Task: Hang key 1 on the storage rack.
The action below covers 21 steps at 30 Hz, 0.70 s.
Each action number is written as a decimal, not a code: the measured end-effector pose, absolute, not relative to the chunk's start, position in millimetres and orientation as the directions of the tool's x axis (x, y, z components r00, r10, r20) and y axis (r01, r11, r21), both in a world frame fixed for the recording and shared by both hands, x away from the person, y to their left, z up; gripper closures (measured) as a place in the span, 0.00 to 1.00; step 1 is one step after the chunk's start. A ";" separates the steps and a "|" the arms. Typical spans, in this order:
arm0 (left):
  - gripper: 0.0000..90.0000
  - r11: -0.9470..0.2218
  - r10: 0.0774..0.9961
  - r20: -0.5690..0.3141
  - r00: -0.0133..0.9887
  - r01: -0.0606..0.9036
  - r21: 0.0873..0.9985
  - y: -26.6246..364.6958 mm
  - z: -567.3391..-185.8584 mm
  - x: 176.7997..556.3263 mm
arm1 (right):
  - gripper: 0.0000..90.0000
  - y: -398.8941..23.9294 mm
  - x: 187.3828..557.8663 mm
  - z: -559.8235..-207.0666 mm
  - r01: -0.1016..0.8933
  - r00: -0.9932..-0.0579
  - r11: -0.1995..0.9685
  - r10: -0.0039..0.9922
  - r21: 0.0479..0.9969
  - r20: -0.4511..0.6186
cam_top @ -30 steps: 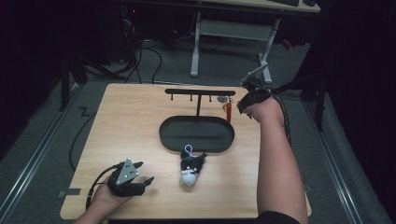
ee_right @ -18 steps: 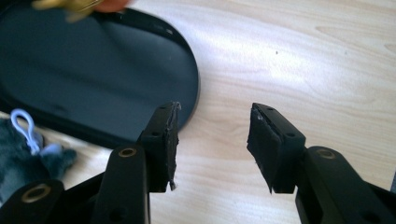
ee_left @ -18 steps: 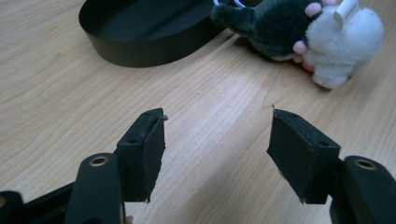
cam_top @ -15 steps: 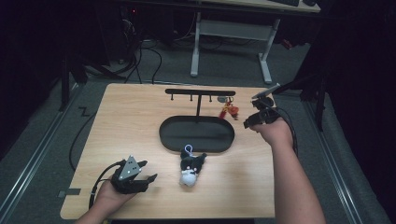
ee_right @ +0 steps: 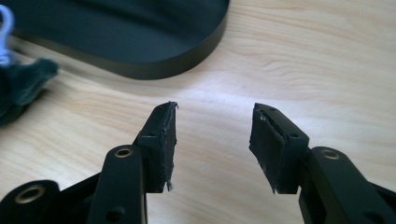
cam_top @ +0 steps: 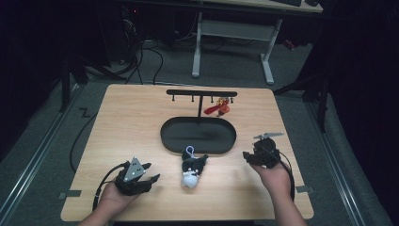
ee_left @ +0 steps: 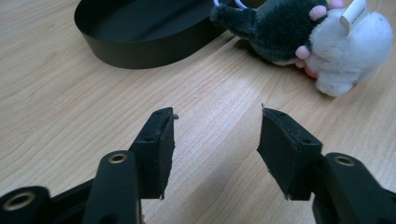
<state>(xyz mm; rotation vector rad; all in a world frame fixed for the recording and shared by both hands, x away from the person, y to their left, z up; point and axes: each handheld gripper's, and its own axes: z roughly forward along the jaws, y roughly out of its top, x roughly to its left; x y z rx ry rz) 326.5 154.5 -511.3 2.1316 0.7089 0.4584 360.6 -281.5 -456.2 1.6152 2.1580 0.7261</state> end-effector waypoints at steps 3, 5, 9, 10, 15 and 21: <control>0.60 -0.488 0.659 0.085 0.747 0.338 0.805 154.1 -511.4 325.8 | 0.55 -286.7 330.0 -482.5 0.717 -0.284 0.163 0.956 0.677 0.070; 0.65 -0.479 0.672 0.085 0.736 0.344 0.807 154.7 -510.7 325.6 | 0.54 -288.5 315.2 -493.5 0.684 -0.283 0.144 0.956 0.715 0.078; 0.74 -0.405 0.746 0.010 0.666 0.440 0.801 152.2 -509.8 333.5 | 0.55 -292.6 296.7 -507.4 0.640 -0.288 0.130 0.954 0.758 0.080; 0.76 -0.416 0.756 0.026 0.654 0.449 0.791 146.1 -509.9 335.7 | 0.54 -293.4 293.8 -508.7 0.641 -0.298 0.137 0.951 0.755 0.081; 0.88 -0.441 0.772 0.066 0.632 0.458 0.772 113.5 -509.0 341.6 | 0.53 -296.7 287.1 -506.4 0.624 -0.337 0.169 0.939 0.763 0.067; 1.00 -0.510 0.729 0.058 0.682 0.484 0.711 70.8 -517.8 344.5 | 0.52 -290.9 290.3 -506.1 0.603 -0.385 0.165 0.917 0.780 0.103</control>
